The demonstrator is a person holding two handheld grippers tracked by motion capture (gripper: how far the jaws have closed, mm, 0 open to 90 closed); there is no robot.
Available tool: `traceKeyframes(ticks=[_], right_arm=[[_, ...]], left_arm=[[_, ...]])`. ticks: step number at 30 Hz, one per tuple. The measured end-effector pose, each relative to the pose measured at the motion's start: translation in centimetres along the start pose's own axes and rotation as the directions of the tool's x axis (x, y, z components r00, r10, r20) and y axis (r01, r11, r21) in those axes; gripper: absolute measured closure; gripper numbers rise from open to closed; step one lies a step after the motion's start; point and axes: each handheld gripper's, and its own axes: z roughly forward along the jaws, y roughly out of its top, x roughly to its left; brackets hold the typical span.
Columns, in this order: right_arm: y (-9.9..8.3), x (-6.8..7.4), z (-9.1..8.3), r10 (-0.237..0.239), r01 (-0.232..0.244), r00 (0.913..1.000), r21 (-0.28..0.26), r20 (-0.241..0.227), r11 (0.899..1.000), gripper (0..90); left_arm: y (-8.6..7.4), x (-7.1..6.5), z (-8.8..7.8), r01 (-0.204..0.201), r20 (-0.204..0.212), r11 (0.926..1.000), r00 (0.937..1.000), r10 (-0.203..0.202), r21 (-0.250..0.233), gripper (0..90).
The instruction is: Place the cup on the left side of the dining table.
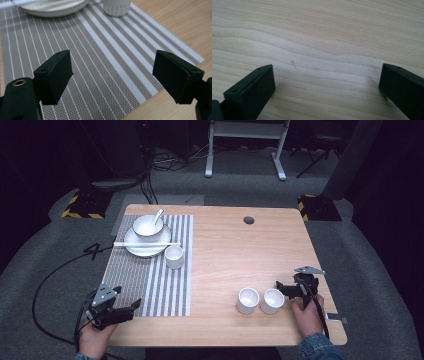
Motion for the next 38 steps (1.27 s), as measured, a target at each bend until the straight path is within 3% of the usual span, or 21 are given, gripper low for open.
traceKeyframes(ticks=[4,9,14,19,24,38], right_arm=[[0.0,0.0,0.0,0.0,0.0,1.0,0.0,0.0,1.0,0.4],[0.0,0.0,0.0,0.0,0.0,1.0,0.0,0.0,1.0,0.4],[0.0,0.0,0.0,0.0,0.0,1.0,0.0,0.0,1.0,0.4],[0.0,0.0,0.0,0.0,0.0,1.0,0.0,0.0,1.0,0.4],[0.0,0.0,0.0,0.0,0.0,1.0,0.0,0.0,1.0,0.4],[0.0,0.0,0.0,0.0,0.0,1.0,0.0,0.0,1.0,0.4]], left_arm=[[-0.9,-0.4,1.2,-0.01,0.004,0.9981,0.9999,0.01,0.061,16.6],[-1.3,-0.6,1.9,-0.016,0.005,0.9947,0.9999,0.016,0.102,16.6],[-2.2,-0.4,2.6,0.004,0.02,0.988,0.9998,-0.008,0.154,16.1],[-3.1,-0.3,2.8,0.005,0.007,0.991,1.0,-0.006,0.134,15.0],[-3.1,-0.3,2.9,-0.045,0.018,0.9879,0.9989,0.043,0.149,13.8],[-3.1,-0.5,2.9,-0.035,-0.001,0.9881,0.9994,0.035,0.15,12.2]])
